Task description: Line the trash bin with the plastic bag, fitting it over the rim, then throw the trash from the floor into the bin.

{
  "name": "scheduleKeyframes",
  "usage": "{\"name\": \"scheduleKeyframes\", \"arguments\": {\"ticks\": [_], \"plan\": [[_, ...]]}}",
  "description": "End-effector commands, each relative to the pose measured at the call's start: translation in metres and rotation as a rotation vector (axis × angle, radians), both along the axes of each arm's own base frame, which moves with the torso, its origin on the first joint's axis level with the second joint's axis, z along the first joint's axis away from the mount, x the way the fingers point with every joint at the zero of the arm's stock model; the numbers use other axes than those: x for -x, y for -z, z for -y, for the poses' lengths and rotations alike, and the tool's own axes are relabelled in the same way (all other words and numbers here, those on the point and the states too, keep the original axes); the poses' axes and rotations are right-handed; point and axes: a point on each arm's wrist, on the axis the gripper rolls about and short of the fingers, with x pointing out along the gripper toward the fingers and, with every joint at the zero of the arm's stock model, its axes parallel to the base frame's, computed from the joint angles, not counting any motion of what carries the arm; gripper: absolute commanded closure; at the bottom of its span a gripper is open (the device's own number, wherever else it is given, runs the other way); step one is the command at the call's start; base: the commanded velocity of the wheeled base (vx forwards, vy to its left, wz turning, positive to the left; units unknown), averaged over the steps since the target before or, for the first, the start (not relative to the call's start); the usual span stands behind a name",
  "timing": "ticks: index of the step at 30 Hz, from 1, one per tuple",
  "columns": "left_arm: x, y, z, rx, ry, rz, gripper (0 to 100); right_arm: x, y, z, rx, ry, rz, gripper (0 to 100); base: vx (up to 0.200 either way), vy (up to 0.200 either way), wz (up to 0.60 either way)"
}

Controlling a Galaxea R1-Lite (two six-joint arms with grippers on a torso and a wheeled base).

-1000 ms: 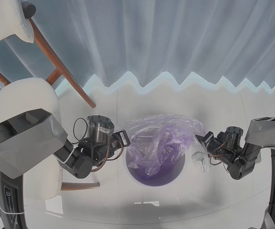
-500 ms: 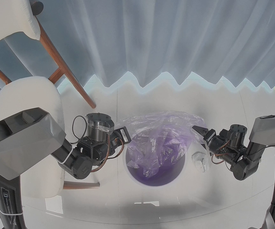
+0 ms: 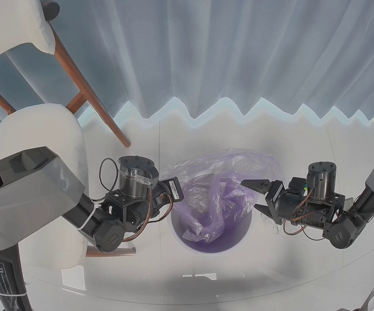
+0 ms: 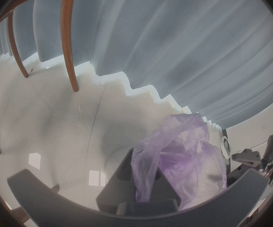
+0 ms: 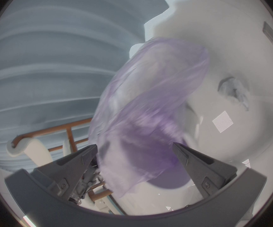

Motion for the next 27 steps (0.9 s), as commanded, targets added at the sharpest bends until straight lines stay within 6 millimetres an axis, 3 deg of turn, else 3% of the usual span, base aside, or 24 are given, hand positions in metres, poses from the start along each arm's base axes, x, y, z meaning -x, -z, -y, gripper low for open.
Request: {"name": "scheduleKeyframes", "arguments": {"ticks": [1,11,17,22,27], "plan": [[0.010,-0.004,0.004,-0.005,0.026,0.004,100,0.018,-0.037,-0.026,-0.046,-0.100,0.083,0,0.000,0.000,0.00],[0.010,-0.006,0.003,-0.003,0.024,0.010,100,0.000,-0.040,-0.056,0.017,-0.150,-0.022,0,0.000,0.000,0.00],[0.011,-0.007,0.003,-0.010,0.030,0.033,100,-0.002,-0.022,-0.069,0.093,-0.184,-0.017,0,0.000,0.000,0.00],[0.011,-0.004,0.003,-0.019,0.032,0.030,100,-0.011,0.007,-0.076,0.239,-0.144,0.008,0,0.000,0.000,0.00],[0.012,-0.004,0.004,-0.020,0.035,0.029,100,-0.014,0.008,-0.077,0.262,-0.133,0.029,0,0.000,0.000,0.00]]}}
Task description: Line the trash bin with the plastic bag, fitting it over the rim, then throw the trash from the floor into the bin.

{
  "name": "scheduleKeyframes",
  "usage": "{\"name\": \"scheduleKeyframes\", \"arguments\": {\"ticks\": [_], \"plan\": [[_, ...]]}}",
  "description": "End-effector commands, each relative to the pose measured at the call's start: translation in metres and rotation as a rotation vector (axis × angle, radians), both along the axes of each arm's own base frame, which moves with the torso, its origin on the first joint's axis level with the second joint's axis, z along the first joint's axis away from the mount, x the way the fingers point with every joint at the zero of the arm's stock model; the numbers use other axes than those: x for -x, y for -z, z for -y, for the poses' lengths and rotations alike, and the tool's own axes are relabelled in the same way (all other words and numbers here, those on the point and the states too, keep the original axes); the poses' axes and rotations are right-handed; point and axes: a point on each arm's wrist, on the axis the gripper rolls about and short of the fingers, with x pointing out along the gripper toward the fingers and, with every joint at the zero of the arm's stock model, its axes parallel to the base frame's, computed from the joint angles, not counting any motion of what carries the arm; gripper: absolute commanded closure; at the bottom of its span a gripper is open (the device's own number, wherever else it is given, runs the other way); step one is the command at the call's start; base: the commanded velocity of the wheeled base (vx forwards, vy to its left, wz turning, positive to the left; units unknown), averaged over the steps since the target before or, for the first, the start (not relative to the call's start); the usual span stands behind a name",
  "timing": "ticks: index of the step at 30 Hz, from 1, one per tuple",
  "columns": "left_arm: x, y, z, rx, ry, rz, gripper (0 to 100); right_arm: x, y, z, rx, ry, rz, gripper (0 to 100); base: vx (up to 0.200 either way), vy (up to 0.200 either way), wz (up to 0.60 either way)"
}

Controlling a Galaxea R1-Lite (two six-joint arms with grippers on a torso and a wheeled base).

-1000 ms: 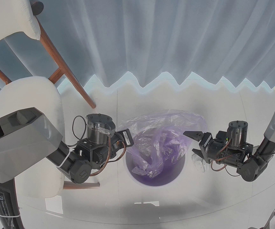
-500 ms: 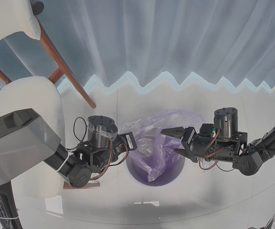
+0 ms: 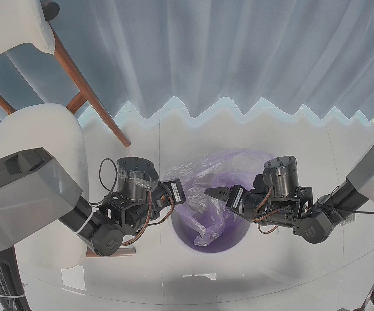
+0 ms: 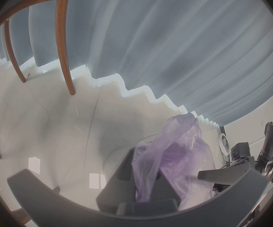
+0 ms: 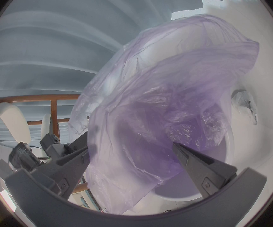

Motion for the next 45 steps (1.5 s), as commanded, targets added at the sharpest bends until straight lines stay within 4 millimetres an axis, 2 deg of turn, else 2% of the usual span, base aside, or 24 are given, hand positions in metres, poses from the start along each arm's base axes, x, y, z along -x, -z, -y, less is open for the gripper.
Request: {"name": "scheduleKeyframes", "arguments": {"ticks": [1,6,7,11,16,19,23,26,29,30,33,38,42,45], "plan": [[0.001,0.001,0.001,-0.001,0.002,-0.002,100,-0.004,0.012,-0.003,0.019,0.000,-0.020,0,0.000,0.000,0.00],[0.001,0.001,0.001,-0.001,0.004,-0.002,100,-0.009,0.008,-0.007,0.017,0.009,0.001,0,0.000,0.000,0.00],[0.001,0.002,0.002,-0.003,0.004,-0.004,100,-0.010,0.007,-0.008,0.020,0.022,0.011,100,0.000,0.000,0.00],[-0.002,0.002,0.000,-0.002,-0.005,0.000,100,-0.007,0.002,-0.005,0.028,0.045,0.025,100,0.000,0.000,0.00],[-0.004,0.003,0.000,0.010,-0.007,0.015,100,0.011,-0.002,0.001,0.035,0.031,0.016,100,0.000,0.000,0.00],[-0.006,0.005,0.000,0.022,-0.008,0.034,100,0.014,-0.004,0.004,0.033,0.033,0.016,100,0.000,0.000,0.00],[-0.004,0.005,-0.006,0.026,-0.015,0.067,100,0.028,-0.015,0.021,0.028,0.053,0.021,100,0.000,0.000,0.00],[0.011,0.020,-0.012,-0.002,-0.005,0.008,100,0.038,-0.027,0.041,0.010,0.084,0.028,100,0.000,0.000,0.00],[0.020,0.027,-0.021,0.006,-0.019,-0.003,100,0.043,-0.027,0.052,0.010,0.097,0.019,100,0.000,0.000,0.00],[0.024,0.031,-0.030,0.010,-0.035,0.002,100,0.044,-0.029,0.057,0.010,0.109,0.020,100,0.000,0.000,0.00],[0.030,0.030,-0.058,0.021,-0.094,0.024,100,0.041,-0.033,0.068,0.002,0.147,0.030,100,0.000,0.000,0.00],[0.044,0.036,-0.086,-0.002,-0.145,-0.031,100,0.025,-0.030,0.085,-0.001,0.199,0.024,100,0.000,0.000,0.00],[0.055,0.036,-0.093,0.012,-0.153,-0.019,100,0.009,-0.030,0.087,-0.012,0.223,0.035,100,0.000,0.000,0.00],[0.054,0.036,-0.092,0.020,-0.147,-0.002,100,0.002,-0.032,0.084,-0.019,0.224,0.045,100,0.000,0.000,0.00]]}}
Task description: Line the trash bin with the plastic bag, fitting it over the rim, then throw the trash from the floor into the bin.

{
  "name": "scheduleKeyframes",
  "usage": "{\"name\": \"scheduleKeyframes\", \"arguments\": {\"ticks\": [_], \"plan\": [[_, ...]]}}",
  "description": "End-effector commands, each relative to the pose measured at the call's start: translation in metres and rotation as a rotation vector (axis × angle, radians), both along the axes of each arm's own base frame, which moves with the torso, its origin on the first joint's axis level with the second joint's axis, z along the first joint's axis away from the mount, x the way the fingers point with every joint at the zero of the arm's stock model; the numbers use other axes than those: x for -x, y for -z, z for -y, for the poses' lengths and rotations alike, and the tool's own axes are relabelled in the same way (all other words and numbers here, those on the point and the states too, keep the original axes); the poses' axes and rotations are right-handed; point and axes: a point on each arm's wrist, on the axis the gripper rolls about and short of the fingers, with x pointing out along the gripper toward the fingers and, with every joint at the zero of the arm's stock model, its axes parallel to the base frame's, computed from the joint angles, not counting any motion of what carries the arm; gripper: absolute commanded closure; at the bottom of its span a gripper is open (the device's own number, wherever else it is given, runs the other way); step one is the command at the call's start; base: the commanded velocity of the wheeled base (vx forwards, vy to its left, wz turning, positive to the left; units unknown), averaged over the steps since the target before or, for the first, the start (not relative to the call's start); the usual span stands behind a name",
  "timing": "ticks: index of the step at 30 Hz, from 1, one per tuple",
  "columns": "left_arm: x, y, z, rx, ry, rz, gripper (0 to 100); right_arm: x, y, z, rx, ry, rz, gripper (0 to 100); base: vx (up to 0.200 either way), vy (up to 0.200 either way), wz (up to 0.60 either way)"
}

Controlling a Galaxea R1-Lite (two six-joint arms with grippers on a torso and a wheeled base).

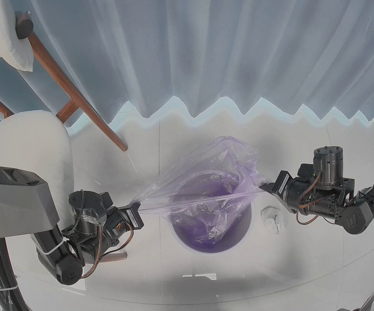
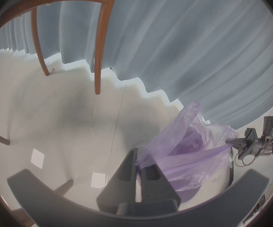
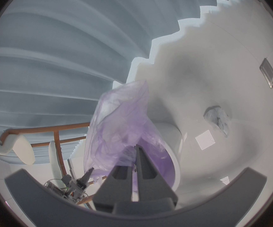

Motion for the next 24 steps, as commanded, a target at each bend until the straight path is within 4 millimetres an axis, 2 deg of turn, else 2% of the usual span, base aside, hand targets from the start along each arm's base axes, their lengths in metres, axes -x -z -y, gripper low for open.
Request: {"name": "scheduleKeyframes", "arguments": {"ticks": [1,5,6,9,17,24], "plan": [[0.004,-0.001,-0.005,0.002,-0.012,0.003,100,-0.015,-0.001,0.001,-0.006,0.025,0.017,100,0.000,0.000,0.00],[0.000,0.003,0.002,0.001,0.003,0.002,100,-0.016,-0.003,0.001,-0.006,0.026,0.025,100,0.000,0.000,0.00],[-0.002,0.012,0.015,-0.009,0.028,-0.012,100,-0.019,-0.004,0.009,-0.004,0.054,0.029,100,0.000,0.000,0.00],[-0.003,0.018,0.021,-0.021,0.044,-0.024,100,-0.022,0.000,0.018,0.004,0.080,0.014,100,0.000,0.000,0.00],[-0.030,0.041,0.026,-0.034,0.020,-0.047,100,-0.041,0.034,0.028,0.018,0.125,-0.042,100,0.000,0.000,0.00],[-0.034,0.046,0.025,-0.041,0.013,-0.067,100,-0.049,0.055,0.037,0.027,0.157,-0.058,100,0.000,0.000,0.00]]}}
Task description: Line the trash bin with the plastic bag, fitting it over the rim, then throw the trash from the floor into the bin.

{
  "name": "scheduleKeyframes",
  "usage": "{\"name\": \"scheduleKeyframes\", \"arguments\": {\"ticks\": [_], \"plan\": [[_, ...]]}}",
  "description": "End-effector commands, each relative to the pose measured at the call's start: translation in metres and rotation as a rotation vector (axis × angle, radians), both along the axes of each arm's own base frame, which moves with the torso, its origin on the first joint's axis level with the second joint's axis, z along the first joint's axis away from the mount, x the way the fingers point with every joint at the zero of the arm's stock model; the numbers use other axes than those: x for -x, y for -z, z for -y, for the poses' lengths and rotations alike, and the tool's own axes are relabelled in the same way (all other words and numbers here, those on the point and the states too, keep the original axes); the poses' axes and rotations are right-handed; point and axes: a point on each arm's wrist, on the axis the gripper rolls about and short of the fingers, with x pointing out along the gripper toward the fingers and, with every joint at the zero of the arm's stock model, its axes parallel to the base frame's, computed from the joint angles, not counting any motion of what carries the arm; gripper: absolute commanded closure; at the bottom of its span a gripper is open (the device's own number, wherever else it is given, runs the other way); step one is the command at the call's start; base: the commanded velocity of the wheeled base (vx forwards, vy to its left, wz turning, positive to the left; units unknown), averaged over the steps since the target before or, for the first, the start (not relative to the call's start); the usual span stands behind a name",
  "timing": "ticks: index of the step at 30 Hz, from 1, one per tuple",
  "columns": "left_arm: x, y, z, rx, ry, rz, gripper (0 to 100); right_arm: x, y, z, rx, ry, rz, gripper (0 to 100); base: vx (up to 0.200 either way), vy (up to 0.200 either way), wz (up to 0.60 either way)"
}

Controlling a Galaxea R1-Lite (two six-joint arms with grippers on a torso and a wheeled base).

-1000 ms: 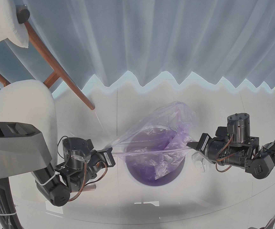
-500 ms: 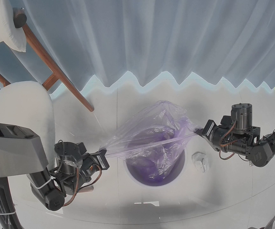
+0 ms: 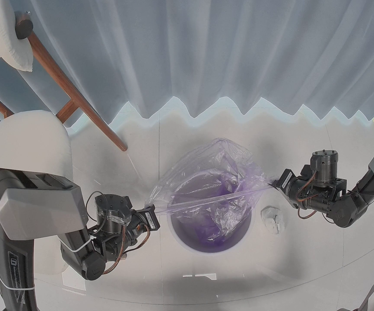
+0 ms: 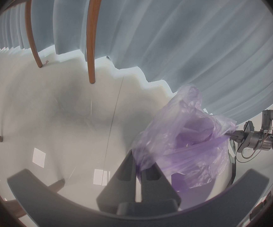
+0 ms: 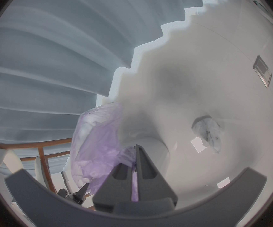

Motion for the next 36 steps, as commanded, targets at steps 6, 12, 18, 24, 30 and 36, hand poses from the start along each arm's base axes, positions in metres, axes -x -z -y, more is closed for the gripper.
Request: {"name": "scheduleKeyframes", "arguments": {"ticks": [6,12,18,24,30,36], "plan": [[0.006,0.010,0.004,-0.012,0.013,-0.032,100,0.014,0.020,0.012,0.018,0.028,-0.081,100,0.000,0.000,0.00],[0.012,0.014,0.004,-0.019,0.021,-0.041,100,0.039,0.033,0.011,0.034,-0.001,-0.114,100,0.000,0.000,0.00],[0.013,0.027,0.000,-0.042,0.018,-0.080,100,0.046,0.054,0.011,0.040,-0.009,-0.156,100,0.000,0.000,0.00],[0.020,0.022,0.008,-0.022,0.044,-0.039,100,0.050,0.059,0.012,0.025,-0.012,-0.111,100,0.000,0.000,0.00],[0.024,0.015,0.010,-0.007,0.027,0.010,0,0.054,0.057,0.012,0.016,-0.014,-0.080,100,0.000,0.000,0.00],[0.054,-0.009,-0.002,-0.015,0.017,0.008,0,0.058,0.051,0.013,-0.003,-0.008,-0.057,100,0.000,0.000,0.00]]}}
